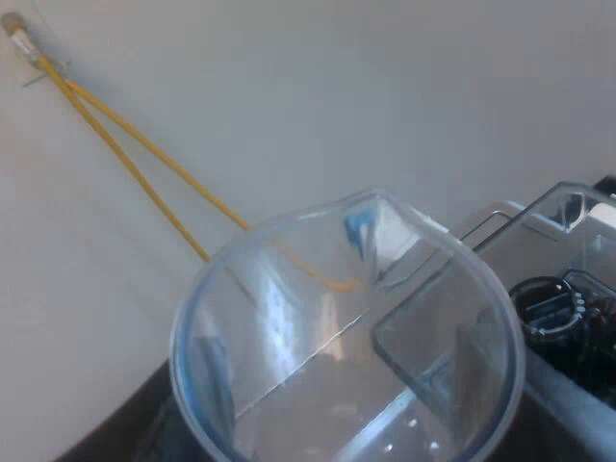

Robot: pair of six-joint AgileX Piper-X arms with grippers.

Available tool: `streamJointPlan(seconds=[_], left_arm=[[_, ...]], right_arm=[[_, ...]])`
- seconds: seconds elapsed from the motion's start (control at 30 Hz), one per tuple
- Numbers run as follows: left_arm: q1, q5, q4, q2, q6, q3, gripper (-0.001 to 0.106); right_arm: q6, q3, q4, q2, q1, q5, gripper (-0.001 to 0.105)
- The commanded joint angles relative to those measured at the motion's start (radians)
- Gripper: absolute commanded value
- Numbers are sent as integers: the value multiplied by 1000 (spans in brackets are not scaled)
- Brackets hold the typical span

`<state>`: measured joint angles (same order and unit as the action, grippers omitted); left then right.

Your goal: Pour the beans into the coffee machine

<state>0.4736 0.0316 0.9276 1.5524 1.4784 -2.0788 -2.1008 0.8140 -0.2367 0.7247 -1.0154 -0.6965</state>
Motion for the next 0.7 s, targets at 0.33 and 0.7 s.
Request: streamJointPlan(seconds=[0.33,0.7], left_arm=[[22,43,-71,53,-275,-21,0],[106,49,-71,85,-768,-21,0]], right_arm=[[42,12,-21,14,75,-2,74],[41,12,-21,14,82,-2,74]])
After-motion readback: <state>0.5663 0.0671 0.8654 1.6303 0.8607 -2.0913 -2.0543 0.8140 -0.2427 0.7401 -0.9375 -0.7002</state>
